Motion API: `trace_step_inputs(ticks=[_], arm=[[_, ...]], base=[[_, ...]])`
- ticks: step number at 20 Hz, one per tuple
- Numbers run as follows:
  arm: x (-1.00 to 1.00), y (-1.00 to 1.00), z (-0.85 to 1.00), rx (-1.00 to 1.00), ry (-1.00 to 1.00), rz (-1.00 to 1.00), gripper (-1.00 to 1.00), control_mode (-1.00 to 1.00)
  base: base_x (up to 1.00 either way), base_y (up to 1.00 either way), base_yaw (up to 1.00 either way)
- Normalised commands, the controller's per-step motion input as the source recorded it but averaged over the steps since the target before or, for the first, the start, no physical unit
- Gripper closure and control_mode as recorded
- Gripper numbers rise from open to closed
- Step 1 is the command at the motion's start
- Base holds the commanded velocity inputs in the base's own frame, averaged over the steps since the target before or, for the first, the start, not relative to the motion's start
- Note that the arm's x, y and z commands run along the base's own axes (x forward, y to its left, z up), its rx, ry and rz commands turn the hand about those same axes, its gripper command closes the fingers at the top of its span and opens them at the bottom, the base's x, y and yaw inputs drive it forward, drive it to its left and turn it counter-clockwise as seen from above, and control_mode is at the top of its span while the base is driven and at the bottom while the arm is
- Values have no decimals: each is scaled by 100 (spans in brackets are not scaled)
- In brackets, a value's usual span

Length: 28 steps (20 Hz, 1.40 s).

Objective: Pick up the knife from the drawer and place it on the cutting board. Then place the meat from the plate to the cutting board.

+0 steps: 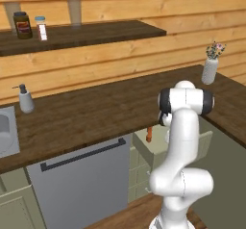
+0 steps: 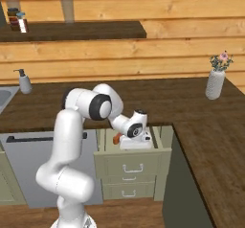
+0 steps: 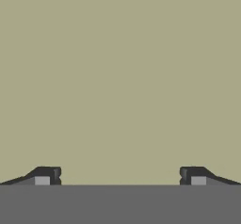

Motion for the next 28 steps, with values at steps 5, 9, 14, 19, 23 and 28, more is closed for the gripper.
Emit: trace_step_inputs(ticks=[5, 9, 14, 19, 23, 28], arm=[[-59, -2, -1, 0, 0, 0, -100, -100], [-79, -4, 0, 0, 0, 0, -100, -100], [-94, 0, 0, 0, 0, 2, -100, -100], [-81, -2, 3, 0, -2, 1, -100, -100], [-4, -5, 46, -1, -1, 0, -100, -100], [17, 0, 85, 0, -5, -6, -100, -100]], base=[[0, 0, 0], [0, 0, 0], [0, 0, 0], [0, 0, 0], [0, 0, 0], [0, 0, 0]])
